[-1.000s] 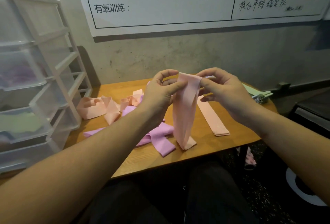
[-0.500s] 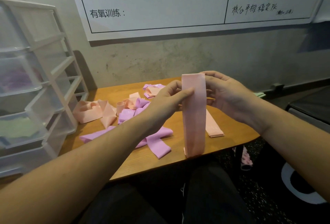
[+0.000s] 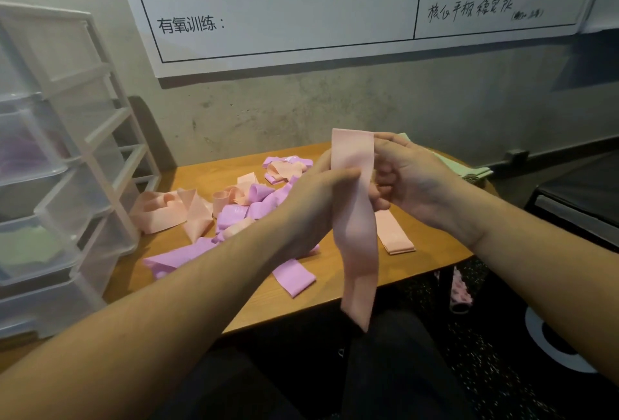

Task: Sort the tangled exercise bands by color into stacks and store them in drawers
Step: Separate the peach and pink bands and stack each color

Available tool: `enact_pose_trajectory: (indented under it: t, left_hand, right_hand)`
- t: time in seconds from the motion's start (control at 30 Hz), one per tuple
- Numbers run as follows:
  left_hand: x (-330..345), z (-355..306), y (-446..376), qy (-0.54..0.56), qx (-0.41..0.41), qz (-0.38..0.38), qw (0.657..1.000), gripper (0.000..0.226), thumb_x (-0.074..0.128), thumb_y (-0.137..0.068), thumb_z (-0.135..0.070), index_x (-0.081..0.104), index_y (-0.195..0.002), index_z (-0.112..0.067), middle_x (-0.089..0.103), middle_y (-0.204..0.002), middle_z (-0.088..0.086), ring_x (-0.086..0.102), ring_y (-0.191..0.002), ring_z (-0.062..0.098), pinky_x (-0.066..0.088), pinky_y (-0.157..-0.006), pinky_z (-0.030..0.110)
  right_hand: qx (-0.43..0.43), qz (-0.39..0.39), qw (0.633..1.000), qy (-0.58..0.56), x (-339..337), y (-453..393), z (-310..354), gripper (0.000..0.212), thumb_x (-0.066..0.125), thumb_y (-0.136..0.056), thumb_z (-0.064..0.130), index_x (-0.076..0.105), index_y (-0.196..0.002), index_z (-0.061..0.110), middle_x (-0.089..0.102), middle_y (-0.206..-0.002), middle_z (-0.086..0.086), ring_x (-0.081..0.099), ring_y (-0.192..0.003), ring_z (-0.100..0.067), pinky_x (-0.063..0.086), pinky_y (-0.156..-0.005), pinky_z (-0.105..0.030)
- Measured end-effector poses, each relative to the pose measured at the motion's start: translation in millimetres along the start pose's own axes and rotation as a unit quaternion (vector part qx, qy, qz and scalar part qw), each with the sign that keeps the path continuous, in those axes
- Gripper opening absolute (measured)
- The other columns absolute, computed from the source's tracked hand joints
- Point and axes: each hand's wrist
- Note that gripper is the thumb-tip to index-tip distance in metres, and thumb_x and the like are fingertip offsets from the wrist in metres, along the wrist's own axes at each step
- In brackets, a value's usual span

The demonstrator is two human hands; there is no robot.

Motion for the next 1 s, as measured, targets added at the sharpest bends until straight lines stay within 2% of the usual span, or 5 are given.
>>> enact_pose_trajectory:
  t: [0.13, 0.27, 0.43, 0.7, 1.0]
  left_hand:
    - [2.3, 7.7, -4.7, -0.013, -0.048, -0.053, 0.997, 0.024, 0.035, -0.109, -0.021, 0.051, -0.126, -0.017, 0.072, -0.089, 0.012, 0.070, -0.075, 0.033, 0.061, -0.067, 0.041]
    - [0.4, 14.9, -12.6, -0.035, -0.050, -0.071, 0.996, 0.028, 0.042, -0.104, -0.009, 0.061, -0.125, -0.016, 0.073, -0.110, 0.013, 0.070, -0.095, 0.027, 0.058, -0.083, 0.044]
    - [2.0, 20.7, -21.7, 0.002, -0.039, -0.099, 0.994, 0.030, 0.056, -0.093, -0.013, 0.059, -0.122, -0.012, 0.073, -0.088, 0.003, 0.070, -0.077, 0.016, 0.059, -0.079, 0.038]
    - [-1.2, 27.5, -54.2, 0.049, -0.045, -0.172, 0.983, 0.027, 0.038, -0.109, -0.021, 0.054, -0.125, -0.005, 0.071, -0.099, 0.012, 0.071, -0.085, 0.026, 0.059, -0.081, 0.043]
    - [-5.2, 37.2, -99.6, 0.052, -0.047, -0.226, 0.972, 0.022, 0.044, -0.105, -0.010, 0.047, -0.126, -0.016, 0.074, -0.105, 0.007, 0.074, -0.082, 0.023, 0.061, -0.066, 0.037]
  right_hand:
    - [0.002, 0.002, 1.000, -0.011, -3.5, -3.8, -8.7, 0.046, 0.066, -0.095, 0.027, 0.056, -0.134, 0.004, 0.033, -0.063, 0.002, 0.029, -0.052, -0.011, 0.027, -0.047, -0.025]
    - [-0.022, -0.020, 1.000, 0.002, -4.5, -4.8, -12.2, 0.043, 0.066, -0.094, 0.025, 0.059, -0.130, 0.003, 0.042, -0.071, -0.005, 0.038, -0.057, -0.011, 0.031, -0.049, -0.025]
    - [-0.009, -0.017, 1.000, 0.020, -10.2, -7.5, -13.0, 0.037, 0.069, -0.091, 0.029, 0.066, -0.122, 0.009, 0.047, -0.075, 0.000, 0.039, -0.064, -0.013, 0.031, -0.055, -0.029]
    - [0.058, 0.044, 0.995, 0.061, -29.3, 11.2, -32.0, 0.043, 0.048, -0.099, 0.042, 0.061, -0.127, 0.013, 0.063, -0.101, -0.007, 0.058, -0.093, -0.021, 0.047, -0.085, -0.037]
    - [0.113, 0.047, 0.942, 0.314, -66.3, 23.4, -62.0, 0.010, 0.059, -0.098, 0.023, 0.066, -0.104, 0.017, 0.068, -0.102, -0.011, 0.066, -0.081, -0.017, 0.059, -0.067, -0.025]
Point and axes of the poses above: each hand's wrist, its own y-axis away from the middle knuckle, its own x-axis out of the palm, z = x × y
